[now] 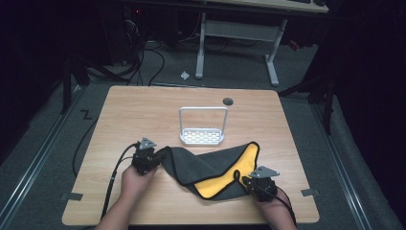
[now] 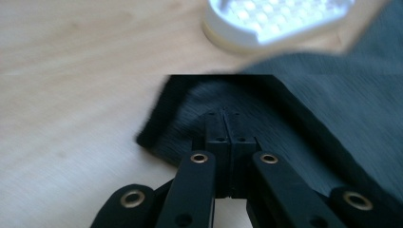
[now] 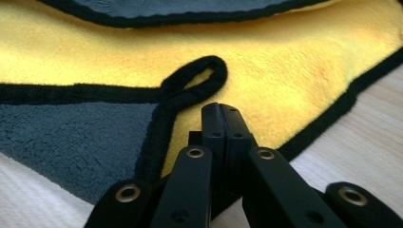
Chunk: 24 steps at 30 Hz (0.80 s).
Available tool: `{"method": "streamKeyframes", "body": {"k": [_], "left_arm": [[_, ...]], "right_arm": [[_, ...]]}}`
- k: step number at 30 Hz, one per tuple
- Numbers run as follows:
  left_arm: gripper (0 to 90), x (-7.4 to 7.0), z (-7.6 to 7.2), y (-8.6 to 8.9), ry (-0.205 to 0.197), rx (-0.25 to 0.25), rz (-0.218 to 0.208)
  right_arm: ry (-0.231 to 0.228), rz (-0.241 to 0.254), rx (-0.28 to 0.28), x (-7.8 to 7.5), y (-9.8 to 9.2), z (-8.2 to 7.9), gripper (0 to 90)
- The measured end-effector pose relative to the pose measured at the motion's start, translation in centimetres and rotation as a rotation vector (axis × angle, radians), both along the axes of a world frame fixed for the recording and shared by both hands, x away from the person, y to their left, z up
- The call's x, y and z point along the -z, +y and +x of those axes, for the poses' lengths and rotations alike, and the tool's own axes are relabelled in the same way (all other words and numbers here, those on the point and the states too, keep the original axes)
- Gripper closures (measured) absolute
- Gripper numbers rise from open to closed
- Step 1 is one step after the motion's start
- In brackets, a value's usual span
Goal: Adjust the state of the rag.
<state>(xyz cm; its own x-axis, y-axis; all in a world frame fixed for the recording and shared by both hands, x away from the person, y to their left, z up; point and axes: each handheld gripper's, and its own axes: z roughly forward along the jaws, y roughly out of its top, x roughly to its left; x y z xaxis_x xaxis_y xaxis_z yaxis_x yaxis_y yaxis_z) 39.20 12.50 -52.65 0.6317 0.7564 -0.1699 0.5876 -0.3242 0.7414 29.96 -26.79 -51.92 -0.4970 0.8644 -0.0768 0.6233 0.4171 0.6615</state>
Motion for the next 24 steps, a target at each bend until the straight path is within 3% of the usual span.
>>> {"method": "streamKeyframes", "body": {"k": [1, 3, 4, 6, 8, 11, 13, 17, 22, 24], "left_arm": [[90.0, 0.0, -0.7, -0.1, 0.004, 0.024, 0.005], [89.9, 0.1, -3.2, -0.7, 0.027, 0.081, -0.006], [90.0, 0.1, -3.2, -0.7, 0.027, 0.081, -0.006], [89.9, 0.3, -5.2, -1.5, 0.036, 0.136, -0.017], [87.3, 0.3, -6.9, -2.3, 0.05, 0.182, -0.036], [83.1, -0.4, -8.7, -3.6, 0.018, 0.209, -0.07], [76.5, -1.3, -9.3, -4.3, -0.028, 0.227, -0.107], [68.1, -1.9, -9.9, -6.8, -0.063, 0.282, -0.133], [53.5, -0.9, -10.3, -10.4, -0.055, 0.373, -0.107], [50.0, -0.2, -10.6, -11.5, -0.061, 0.394, -0.065]], "right_arm": [[-0.012, -0.029, 0.022, 0.0, -0.7, 0.3, 90.0], [-0.006, -0.023, 0.053, 0.0, -1.8, 0.6, 90.0], [-0.015, -0.037, 0.067, 0.0, -2.4, 0.7, 90.0], [-0.019, -0.044, 0.082, 0.0, -3.0, 0.8, 90.0], [-0.042, -0.084, 0.136, 0.0, -4.8, 0.9, 90.0], [-0.038, -0.058, 0.175, 0.0, -5.7, 1.1, 89.3], [-0.068, 0.005, 0.193, -0.5, -6.1, 0.9, 87.5], [-0.092, 0.033, 0.193, -0.8, -5.9, 0.7, 86.1], [-0.078, 0.046, 0.181, -0.5, -5.6, 0.6, 84.4], [-0.069, 0.048, 0.178, -0.3, -5.6, 0.5, 84.1]]}}
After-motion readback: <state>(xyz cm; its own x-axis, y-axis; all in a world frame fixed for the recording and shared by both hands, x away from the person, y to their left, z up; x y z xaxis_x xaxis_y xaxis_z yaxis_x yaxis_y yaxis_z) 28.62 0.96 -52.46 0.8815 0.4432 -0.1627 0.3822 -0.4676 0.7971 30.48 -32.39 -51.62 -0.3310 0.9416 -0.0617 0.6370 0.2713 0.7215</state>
